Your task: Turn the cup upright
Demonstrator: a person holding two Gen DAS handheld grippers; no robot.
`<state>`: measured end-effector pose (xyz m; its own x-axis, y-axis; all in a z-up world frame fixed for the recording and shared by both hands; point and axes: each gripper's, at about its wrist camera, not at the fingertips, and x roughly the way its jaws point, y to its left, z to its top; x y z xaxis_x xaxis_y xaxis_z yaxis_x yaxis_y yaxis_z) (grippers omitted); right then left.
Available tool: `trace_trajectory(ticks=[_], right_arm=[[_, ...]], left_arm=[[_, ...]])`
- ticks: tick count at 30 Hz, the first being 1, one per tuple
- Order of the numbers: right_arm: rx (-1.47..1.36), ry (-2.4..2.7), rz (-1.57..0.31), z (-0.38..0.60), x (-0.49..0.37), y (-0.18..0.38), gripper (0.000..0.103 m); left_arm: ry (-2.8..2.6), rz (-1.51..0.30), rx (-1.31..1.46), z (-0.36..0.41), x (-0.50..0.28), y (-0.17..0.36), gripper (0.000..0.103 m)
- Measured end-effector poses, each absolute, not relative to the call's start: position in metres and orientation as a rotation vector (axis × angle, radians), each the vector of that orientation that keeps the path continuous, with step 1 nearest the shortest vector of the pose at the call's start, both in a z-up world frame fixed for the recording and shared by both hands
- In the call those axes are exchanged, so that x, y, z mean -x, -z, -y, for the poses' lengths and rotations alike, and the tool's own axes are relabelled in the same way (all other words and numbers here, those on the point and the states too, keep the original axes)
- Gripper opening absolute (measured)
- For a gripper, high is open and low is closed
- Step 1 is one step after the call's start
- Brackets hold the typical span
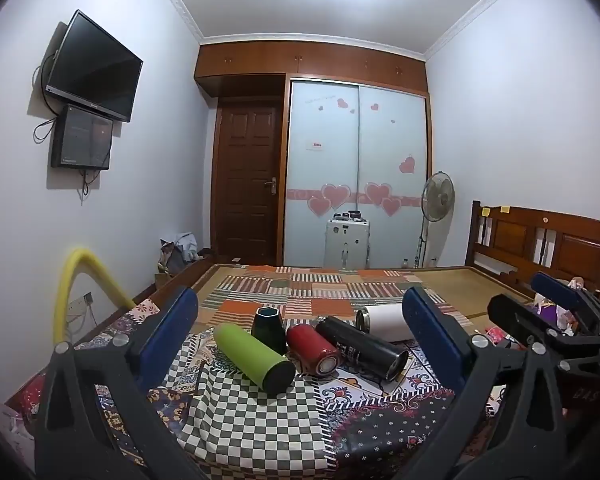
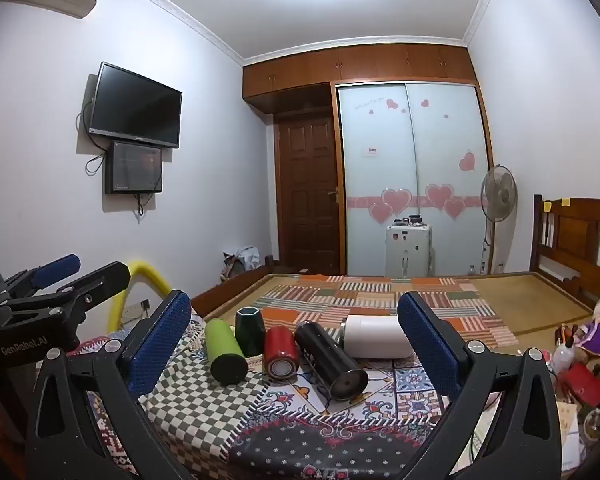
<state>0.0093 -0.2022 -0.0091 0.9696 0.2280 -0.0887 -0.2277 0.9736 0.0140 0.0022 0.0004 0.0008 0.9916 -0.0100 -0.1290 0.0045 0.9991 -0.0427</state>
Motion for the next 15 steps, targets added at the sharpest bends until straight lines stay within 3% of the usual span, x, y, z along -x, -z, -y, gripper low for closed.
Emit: trace_trajectory(ticks=[15], right_arm=[[-0.01,-0.234,-0.101,0.2056,-0.015,0.0107,0.103]], left_arm=[[0.017,-0.122,0.054,-0.0059,-0.0004,-0.008,0.103]])
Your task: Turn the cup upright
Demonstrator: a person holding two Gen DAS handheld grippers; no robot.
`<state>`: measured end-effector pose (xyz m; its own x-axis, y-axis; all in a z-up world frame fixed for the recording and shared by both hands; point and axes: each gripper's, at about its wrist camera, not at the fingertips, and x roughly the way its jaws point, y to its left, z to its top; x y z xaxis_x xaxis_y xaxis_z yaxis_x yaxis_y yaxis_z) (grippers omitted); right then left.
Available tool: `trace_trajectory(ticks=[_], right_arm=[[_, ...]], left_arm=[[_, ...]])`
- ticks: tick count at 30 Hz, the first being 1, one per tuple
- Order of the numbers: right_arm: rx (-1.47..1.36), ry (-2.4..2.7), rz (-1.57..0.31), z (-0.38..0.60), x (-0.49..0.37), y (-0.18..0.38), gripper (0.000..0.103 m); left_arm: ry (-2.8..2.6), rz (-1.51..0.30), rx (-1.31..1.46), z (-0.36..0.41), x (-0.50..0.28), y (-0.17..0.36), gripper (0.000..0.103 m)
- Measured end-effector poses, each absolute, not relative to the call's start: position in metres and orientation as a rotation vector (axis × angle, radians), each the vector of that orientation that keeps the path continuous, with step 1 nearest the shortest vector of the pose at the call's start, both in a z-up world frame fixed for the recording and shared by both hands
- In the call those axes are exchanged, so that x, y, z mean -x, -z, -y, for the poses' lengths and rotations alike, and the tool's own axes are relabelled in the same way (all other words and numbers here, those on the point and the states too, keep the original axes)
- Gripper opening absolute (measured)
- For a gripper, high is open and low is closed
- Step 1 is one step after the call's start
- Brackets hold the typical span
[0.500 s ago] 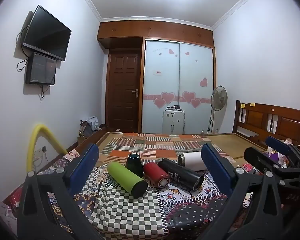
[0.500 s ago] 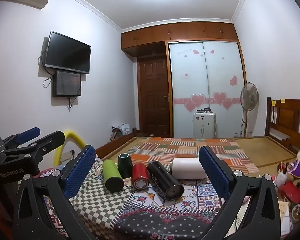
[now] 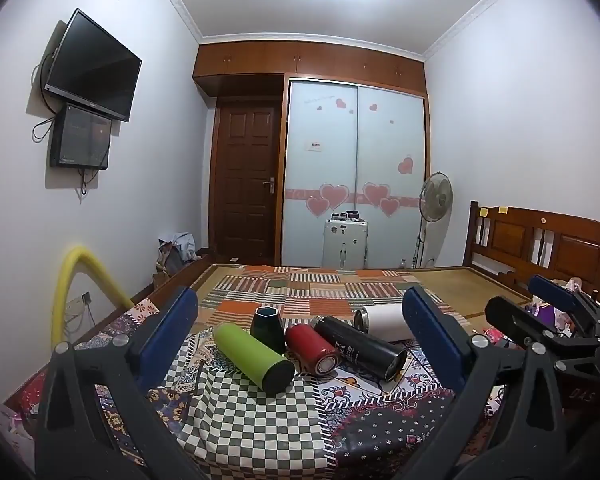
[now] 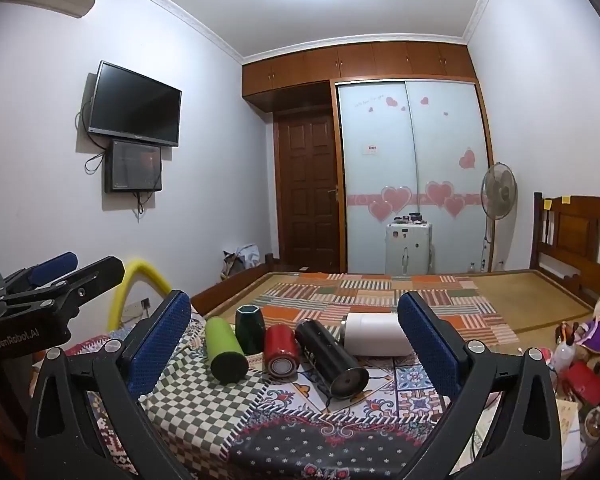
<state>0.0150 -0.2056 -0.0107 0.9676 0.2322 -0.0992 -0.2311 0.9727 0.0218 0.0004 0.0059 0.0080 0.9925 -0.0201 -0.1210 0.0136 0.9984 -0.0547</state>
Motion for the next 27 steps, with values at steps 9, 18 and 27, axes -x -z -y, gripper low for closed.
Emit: trace_trajectory(ticks=[9,18,27], right_arm=[[-0.005,-0.231,-0.098,0.2044,-0.0113,0.0116,0.103],[-0.005,-0.229,-0.096,0.2041,-0.013,0.0149,0.103],[-0.006,-0.229,-0.094,0.2057,-0.0089,0.0102,0.103]], left_arm=[[0.018,-0.115,0.055,-0.0047,0.0011,-0.0068,0.103],[0.02,-0.113,0.056,-0.0046,0.0028,-0.0075,0.103],[0.016,-0.107,0.052,-0.0055,0.003,-0.0086,0.103]])
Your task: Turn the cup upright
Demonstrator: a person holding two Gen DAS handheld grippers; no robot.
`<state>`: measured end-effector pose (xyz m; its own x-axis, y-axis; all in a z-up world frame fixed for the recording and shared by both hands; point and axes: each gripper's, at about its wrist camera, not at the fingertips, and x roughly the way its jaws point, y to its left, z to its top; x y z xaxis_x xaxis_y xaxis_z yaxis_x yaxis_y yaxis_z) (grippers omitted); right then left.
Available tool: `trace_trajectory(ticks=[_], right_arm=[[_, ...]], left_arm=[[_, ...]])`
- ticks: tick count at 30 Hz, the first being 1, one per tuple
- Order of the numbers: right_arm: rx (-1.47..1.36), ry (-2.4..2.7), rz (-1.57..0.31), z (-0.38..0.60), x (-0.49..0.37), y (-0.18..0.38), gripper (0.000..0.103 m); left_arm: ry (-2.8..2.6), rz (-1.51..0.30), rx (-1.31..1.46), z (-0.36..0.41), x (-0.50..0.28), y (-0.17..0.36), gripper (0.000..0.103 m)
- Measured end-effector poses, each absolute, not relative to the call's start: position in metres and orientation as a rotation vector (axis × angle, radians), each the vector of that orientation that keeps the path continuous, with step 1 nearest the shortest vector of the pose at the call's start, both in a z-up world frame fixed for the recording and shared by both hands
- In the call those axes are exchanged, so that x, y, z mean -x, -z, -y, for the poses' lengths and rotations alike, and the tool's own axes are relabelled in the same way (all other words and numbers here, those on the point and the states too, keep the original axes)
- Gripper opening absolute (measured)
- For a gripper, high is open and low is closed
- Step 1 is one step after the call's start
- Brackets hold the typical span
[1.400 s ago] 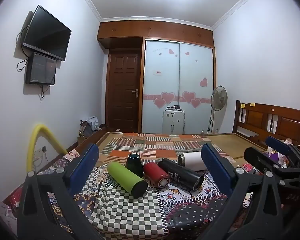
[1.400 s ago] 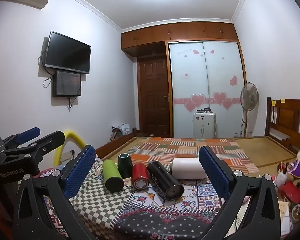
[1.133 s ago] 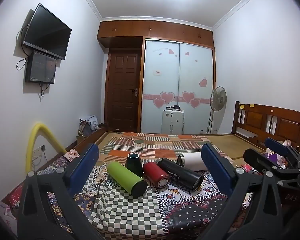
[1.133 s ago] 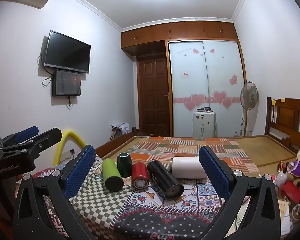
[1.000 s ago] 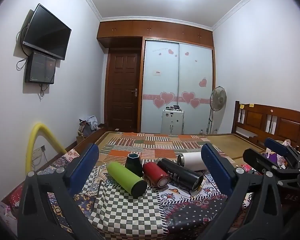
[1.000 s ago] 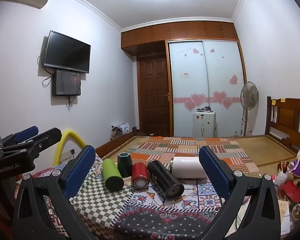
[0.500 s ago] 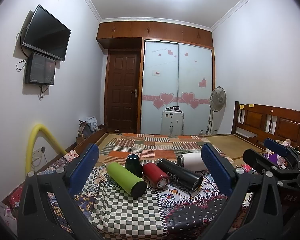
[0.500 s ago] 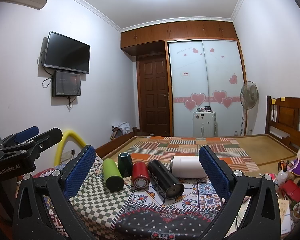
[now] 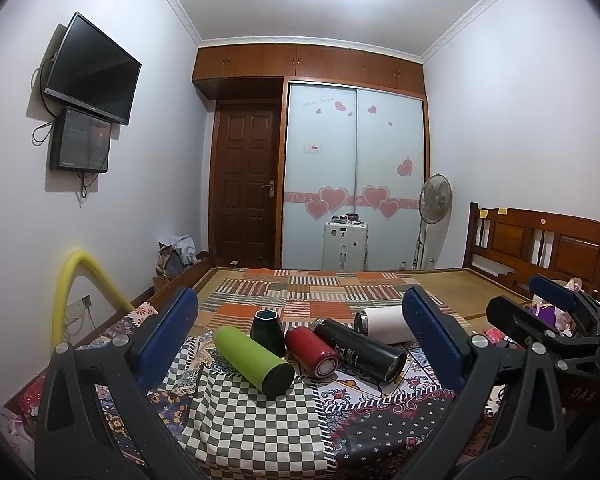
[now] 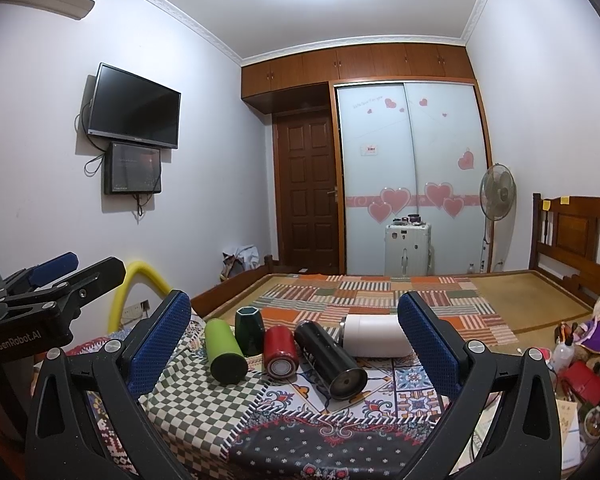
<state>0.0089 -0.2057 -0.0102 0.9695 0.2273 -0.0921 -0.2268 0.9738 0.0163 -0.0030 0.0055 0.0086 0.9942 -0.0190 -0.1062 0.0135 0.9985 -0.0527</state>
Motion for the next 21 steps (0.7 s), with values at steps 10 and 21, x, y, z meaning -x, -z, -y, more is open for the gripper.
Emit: trace_trajectory(ticks=[10,21], right_arm=[[-0.005,-0.23,-0.092,0.2058,-0.0082,0.0085,0.103],[-0.002,-0.228,-0.091,0.2056,-0.0083,0.0082,0.103]], left_arm=[[0.019,-0.105,0.051,-0.006,0.0048,-0.0087,0.103],[0.021,-0.109,0.05,-0.0038,0.002,-0.0057,0.103]])
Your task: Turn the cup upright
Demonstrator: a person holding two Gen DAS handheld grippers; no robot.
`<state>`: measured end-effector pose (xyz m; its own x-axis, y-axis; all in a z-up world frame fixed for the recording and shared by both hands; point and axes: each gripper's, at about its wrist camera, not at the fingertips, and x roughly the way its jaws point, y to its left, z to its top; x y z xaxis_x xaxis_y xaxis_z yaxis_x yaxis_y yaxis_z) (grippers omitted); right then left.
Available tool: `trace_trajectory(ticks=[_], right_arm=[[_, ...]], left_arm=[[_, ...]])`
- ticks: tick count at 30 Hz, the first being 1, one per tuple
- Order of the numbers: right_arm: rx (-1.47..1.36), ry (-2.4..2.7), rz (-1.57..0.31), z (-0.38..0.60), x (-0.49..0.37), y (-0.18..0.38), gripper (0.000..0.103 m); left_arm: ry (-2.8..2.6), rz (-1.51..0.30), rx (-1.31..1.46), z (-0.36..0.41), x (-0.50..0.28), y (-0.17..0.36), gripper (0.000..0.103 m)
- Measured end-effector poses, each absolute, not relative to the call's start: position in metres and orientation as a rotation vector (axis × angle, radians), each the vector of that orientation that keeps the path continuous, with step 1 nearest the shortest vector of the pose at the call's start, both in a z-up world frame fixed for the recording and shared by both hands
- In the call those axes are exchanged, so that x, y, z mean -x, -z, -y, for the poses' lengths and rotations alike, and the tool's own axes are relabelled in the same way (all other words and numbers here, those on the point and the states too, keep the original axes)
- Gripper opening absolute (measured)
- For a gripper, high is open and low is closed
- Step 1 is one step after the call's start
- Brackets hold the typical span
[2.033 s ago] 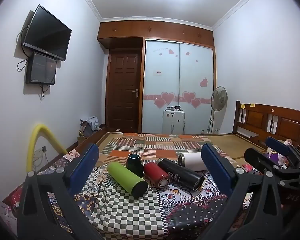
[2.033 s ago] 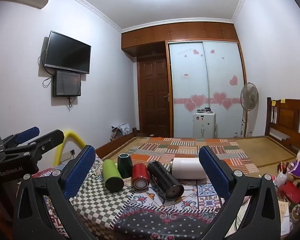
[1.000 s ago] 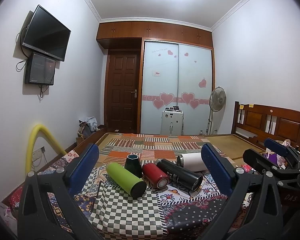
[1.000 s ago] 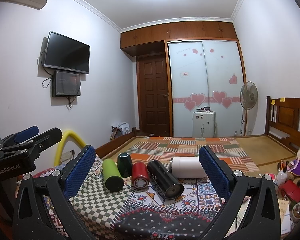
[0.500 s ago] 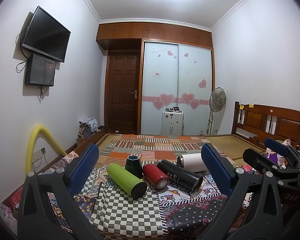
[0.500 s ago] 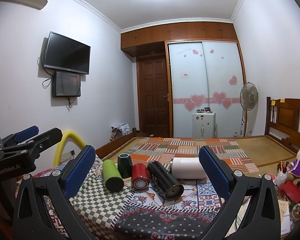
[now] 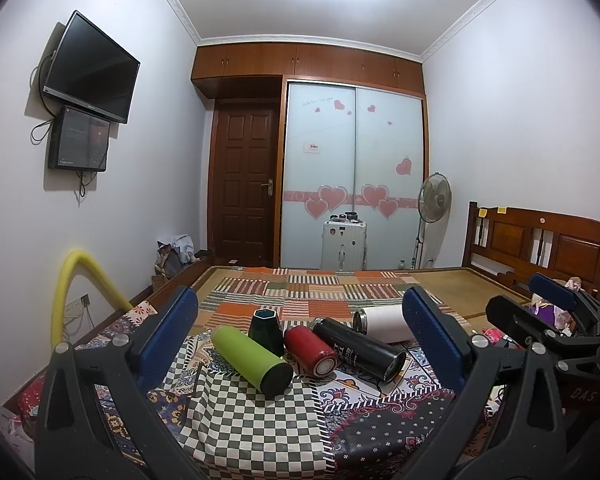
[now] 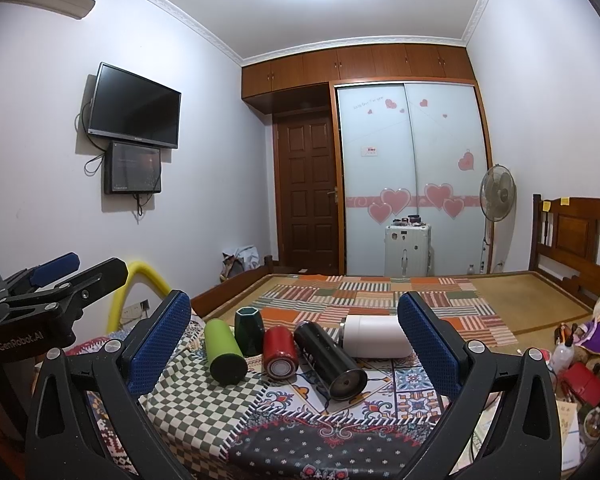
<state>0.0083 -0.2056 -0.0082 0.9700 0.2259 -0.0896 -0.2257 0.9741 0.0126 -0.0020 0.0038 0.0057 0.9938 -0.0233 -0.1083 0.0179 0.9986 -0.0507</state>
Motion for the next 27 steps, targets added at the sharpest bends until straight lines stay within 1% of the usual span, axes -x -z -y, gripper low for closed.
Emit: trace_trajectory(ticks=[20,23,27], right_arm=[[-0.001,-0.229,-0.112,0.205,-0.019,0.015,0.103],[-0.001,-0.226,-0.121,0.206,-0.023,0.017,0.103],[-0.001,-0.217,-0.141,0.209,-0.032,0.023,0.103]], left_arm=[[0.014,-0.146,0.043,-0.005,-0.015,0.008,0.103],[0.003,-0.168,0.041,-0.007,-0.024,0.011,0.103],[-0.02,-0.249,0.058,-0.016,-0.051,0.021,0.103]])
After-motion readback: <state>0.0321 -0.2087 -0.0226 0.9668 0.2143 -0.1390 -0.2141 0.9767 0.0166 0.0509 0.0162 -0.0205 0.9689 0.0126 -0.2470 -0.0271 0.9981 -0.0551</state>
